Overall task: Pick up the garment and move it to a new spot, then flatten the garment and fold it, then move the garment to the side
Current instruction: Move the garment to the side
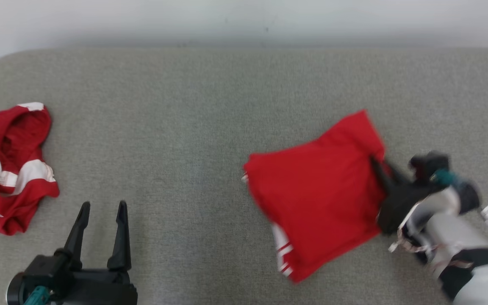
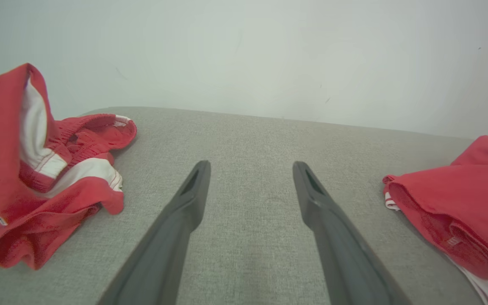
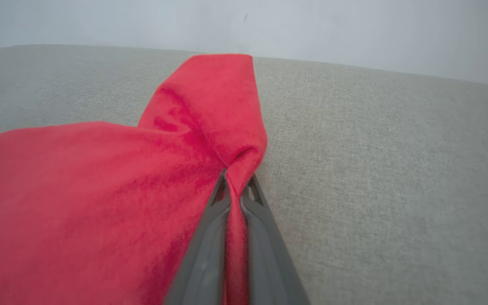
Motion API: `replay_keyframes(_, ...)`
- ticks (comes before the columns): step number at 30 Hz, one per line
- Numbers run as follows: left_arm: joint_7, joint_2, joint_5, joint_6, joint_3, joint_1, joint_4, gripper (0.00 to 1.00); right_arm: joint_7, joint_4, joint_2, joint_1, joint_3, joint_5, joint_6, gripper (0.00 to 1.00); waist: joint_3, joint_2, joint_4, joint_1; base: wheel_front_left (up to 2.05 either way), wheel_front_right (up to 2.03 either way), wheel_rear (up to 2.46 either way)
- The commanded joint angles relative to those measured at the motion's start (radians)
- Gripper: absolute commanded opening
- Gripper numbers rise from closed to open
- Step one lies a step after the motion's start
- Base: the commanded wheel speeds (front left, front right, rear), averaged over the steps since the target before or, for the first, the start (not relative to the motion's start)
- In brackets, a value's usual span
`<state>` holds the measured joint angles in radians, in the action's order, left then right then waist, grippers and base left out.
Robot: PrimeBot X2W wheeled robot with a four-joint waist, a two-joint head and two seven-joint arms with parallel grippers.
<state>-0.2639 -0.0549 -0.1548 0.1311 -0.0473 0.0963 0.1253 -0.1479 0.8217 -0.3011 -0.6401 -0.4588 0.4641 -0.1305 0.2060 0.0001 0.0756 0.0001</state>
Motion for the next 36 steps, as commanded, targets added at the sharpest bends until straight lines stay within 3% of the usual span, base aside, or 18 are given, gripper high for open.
replay_keyframes(1,0.000,0.001,-0.003,-0.002,0.004,0.025,-0.007,1.00,0.007,-0.006,-0.036,-0.038,-0.005,0.003,0.000,0.00,0.064,-0.0001,-0.020,-0.0001,0.00,0.00,0.00)
replay_keyframes(10,0.000,-0.052,-0.002,-0.002,-0.005,0.105,-0.088,1.00,0.042,-0.054,-0.271,-0.274,0.002,0.027,0.000,0.00,0.289,-0.0001,-0.118,-0.0001,0.00,0.00,0.00)
replay_keyframes(21,0.000,-0.126,0.006,-0.002,-0.018,0.145,-0.184,1.00,0.084,-0.091,-0.470,-0.396,0.058,0.040,0.000,0.00,0.429,-0.0001,-0.217,-0.0001,0.00,0.00,0.00)
replay_keyframes(28,0.000,-0.139,0.014,-0.002,-0.039,0.118,-0.258,1.00,0.097,-0.092,-0.544,-0.452,0.068,0.020,0.000,0.00,0.475,-0.0001,-0.245,-0.0001,0.00,0.00,0.00)
replay_keyframes(35,0.001,-0.136,0.016,-0.001,-0.042,0.107,-0.279,1.00,0.066,-0.038,-0.558,-0.526,0.056,-0.016,0.000,0.00,0.499,-0.0001,-0.248,-0.0001,0.00,0.00,0.00)
replay_keyframes(36,0.001,-0.135,0.016,-0.001,-0.042,0.110,-0.277,1.00,0.058,-0.023,-0.555,-0.534,0.059,-0.022,0.000,0.09,0.501,-0.0001,-0.247,-0.0001,0.00,0.00,0.00)
